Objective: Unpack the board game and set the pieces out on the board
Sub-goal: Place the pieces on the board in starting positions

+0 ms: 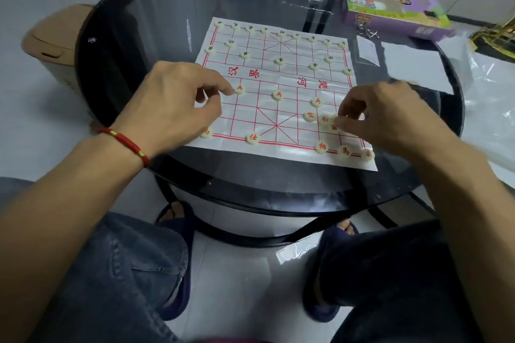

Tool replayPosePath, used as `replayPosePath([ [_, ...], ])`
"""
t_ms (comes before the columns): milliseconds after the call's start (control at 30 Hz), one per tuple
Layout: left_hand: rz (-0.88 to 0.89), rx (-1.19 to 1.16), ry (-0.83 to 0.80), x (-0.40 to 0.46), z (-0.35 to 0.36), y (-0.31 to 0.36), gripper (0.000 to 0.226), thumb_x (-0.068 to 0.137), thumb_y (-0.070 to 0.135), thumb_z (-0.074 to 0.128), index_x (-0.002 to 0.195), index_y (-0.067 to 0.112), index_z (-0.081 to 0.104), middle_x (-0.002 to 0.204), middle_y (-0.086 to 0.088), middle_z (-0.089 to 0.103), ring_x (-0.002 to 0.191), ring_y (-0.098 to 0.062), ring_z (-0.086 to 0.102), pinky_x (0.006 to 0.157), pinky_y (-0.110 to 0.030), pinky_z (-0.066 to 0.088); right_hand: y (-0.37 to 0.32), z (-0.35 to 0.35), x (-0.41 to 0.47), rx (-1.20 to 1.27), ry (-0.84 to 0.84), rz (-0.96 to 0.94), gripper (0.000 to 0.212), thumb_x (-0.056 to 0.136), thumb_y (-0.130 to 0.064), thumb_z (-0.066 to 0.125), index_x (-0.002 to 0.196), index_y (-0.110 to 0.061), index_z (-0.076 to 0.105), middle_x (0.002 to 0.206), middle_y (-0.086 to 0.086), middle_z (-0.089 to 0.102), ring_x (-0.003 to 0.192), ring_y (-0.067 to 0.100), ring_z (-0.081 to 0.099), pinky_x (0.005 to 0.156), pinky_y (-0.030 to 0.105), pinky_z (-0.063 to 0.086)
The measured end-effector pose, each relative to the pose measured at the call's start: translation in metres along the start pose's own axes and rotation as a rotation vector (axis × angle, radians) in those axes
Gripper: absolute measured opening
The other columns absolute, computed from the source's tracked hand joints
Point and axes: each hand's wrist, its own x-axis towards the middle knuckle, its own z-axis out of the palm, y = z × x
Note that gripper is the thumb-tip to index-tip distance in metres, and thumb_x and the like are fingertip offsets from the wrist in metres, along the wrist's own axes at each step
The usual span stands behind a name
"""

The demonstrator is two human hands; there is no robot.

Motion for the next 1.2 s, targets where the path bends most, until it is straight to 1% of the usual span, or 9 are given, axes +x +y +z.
replayPosePath([
  [100,0.000,-0.004,0.004,0.004,0.004,0.006,0.024,0.095,0.019,0.062,0.115,0.022,0.075,0.111,0.001,0.072,0.082,-0.009,0.059,0.064,-0.009,0.036,-0.004,0.008,0.000,-0.037,-0.024,-0.001,0.026,0.087,-0.051,0.072,0.101,-0.029,0.070,0.095,-0.008,0.072,0.080,0.017,0.066,0.075,0.043,0.062],
  [333,-0.006,-0.002,-0.004,0.008,0.011,0.008,0.024,0.095,0.019,0.063,0.115,0.023,0.074,0.113,-0.001,0.072,0.085,-0.009,0.061,0.066,-0.011,0.039,-0.003,0.010,-0.002,-0.026,-0.008,-0.066,0.019,0.090,-0.042,0.071,0.105,-0.029,0.068,0.100,-0.009,0.072,0.082,0.016,0.065,0.074,0.043,0.061],
  [467,-0.004,0.012,-0.009,0.007,0.012,0.005,0.024,0.094,0.020,0.064,0.115,0.022,0.074,0.116,0.001,0.072,0.085,-0.009,0.060,0.068,-0.011,0.039,-0.022,0.003,-0.014,0.171,-0.014,-0.227,0.024,0.090,-0.031,0.073,0.113,-0.026,0.068,0.105,-0.013,0.069,0.077,0.007,0.063,0.071,0.033,0.057],
  [600,-0.002,0.016,-0.006,0.007,0.013,0.005,0.024,0.094,0.020,0.064,0.116,0.021,0.074,0.118,0.000,0.071,0.084,-0.009,0.060,0.071,-0.015,0.043,-0.038,0.011,-0.015,0.151,-0.082,-0.343,0.028,0.092,-0.027,0.072,0.118,-0.025,0.064,0.109,-0.012,0.067,0.072,-0.005,0.050,0.066,0.022,0.044],
  [667,0.000,0.014,0.000,0.007,0.013,0.005,0.024,0.094,0.021,0.064,0.116,0.021,0.074,0.118,-0.001,0.071,0.084,-0.009,0.059,0.071,-0.017,0.044,-0.040,0.015,-0.013,0.124,-0.099,-0.357,0.027,0.093,-0.028,0.070,0.118,-0.026,0.063,0.109,-0.011,0.066,0.070,-0.008,0.045,0.065,0.021,0.038],
  [800,0.005,0.015,0.006,0.007,0.013,0.004,0.024,0.095,0.021,0.063,0.115,0.021,0.074,0.115,-0.002,0.072,0.083,-0.010,0.059,0.067,-0.014,0.040,-0.040,0.018,-0.010,0.082,-0.116,-0.372,0.026,0.093,-0.029,0.067,0.118,-0.028,0.062,0.110,-0.010,0.066,0.071,-0.007,0.044,0.065,0.022,0.040],
  [1033,0.002,0.023,0.010,0.008,0.010,0.003,0.023,0.094,0.020,0.062,0.113,0.023,0.075,0.112,0.000,0.073,0.081,-0.009,0.059,0.065,-0.011,0.037,-0.038,0.010,-0.011,0.111,-0.056,-0.354,0.025,0.094,-0.031,0.069,0.118,-0.027,0.064,0.111,-0.011,0.068,0.068,-0.009,0.045,0.060,0.012,0.034],
  [1133,-0.044,0.029,0.030,0.010,0.008,0.000,0.023,0.094,0.021,0.063,0.114,0.023,0.075,0.113,0.000,0.072,0.081,-0.012,0.060,0.069,-0.019,0.043,-0.051,0.012,-0.007,0.179,-0.019,-0.392,0.024,0.094,-0.031,0.070,0.117,-0.027,0.066,0.111,-0.010,0.069,0.070,-0.004,0.047,0.065,0.019,0.044],
  [1200,-0.078,0.037,0.039,0.011,0.007,-0.002,0.022,0.094,0.022,0.063,0.113,0.022,0.075,0.114,-0.001,0.072,0.084,-0.013,0.060,0.071,-0.023,0.046,-0.070,0.017,-0.003,0.183,0.028,-0.449,0.021,0.094,-0.031,0.069,0.114,-0.027,0.067,0.110,-0.010,0.070,0.070,-0.001,0.046,0.066,0.025,0.043],
])
